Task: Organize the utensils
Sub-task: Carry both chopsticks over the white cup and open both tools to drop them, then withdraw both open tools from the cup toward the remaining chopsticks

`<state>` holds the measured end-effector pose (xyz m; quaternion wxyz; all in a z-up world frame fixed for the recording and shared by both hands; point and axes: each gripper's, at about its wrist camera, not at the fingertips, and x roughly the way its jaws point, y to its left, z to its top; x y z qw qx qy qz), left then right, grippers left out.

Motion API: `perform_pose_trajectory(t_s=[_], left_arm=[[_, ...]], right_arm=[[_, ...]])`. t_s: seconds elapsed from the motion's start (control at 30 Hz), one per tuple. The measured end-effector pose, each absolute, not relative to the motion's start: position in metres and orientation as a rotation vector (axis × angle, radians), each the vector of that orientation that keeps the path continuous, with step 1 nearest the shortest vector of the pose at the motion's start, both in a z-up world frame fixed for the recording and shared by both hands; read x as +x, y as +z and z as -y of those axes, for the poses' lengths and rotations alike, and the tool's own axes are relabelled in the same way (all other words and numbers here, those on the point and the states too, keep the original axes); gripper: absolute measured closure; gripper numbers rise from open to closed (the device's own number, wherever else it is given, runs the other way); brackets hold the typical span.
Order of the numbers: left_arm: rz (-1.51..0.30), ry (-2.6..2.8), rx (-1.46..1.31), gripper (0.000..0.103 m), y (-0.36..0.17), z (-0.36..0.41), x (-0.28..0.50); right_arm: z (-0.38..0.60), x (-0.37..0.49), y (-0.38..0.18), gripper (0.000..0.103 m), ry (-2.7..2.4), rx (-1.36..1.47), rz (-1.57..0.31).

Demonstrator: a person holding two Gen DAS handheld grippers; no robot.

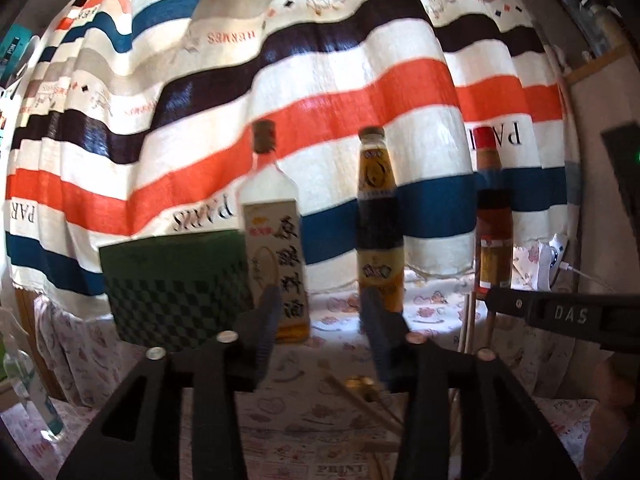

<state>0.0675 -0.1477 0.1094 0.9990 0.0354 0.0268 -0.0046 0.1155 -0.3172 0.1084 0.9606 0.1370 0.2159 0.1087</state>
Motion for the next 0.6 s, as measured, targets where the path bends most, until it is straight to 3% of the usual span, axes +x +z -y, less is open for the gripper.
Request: perform_pose_trajectory(t_s=[0.1,0.13,0.2,0.3,0.43,0.6], left_arm=[[-0.057,0.003,0.046,0.036,0.118,0.129,0.056],[-0.060,0.015,0.036,0.033,0.120,0.121,0.052],[-0.056,0.055,0.020,0.027,0.127,0.105,0.041],[-0.024,0.088,0.016,0.016,0.138,0.080,0.024],[0.002,0.085,0.077,0.005,0.148,0.060,0.006],[0.020,0.056,0.048,0.001,0.155,0.041,-0.014]], right_arm=[[0.314,0.112,0.112,0.067,0.229,0.260,-0.443],[0.313,0.111,0.113,0.065,0.227,0.251,-0.440],[0.310,0.105,0.119,0.050,0.225,0.232,-0.420],[0.306,0.092,0.130,0.041,0.226,0.219,-0.380],[0.293,0.064,0.146,0.024,0.241,0.170,-0.318],[0.279,0.036,0.157,0.001,0.263,0.131,-0.291]])
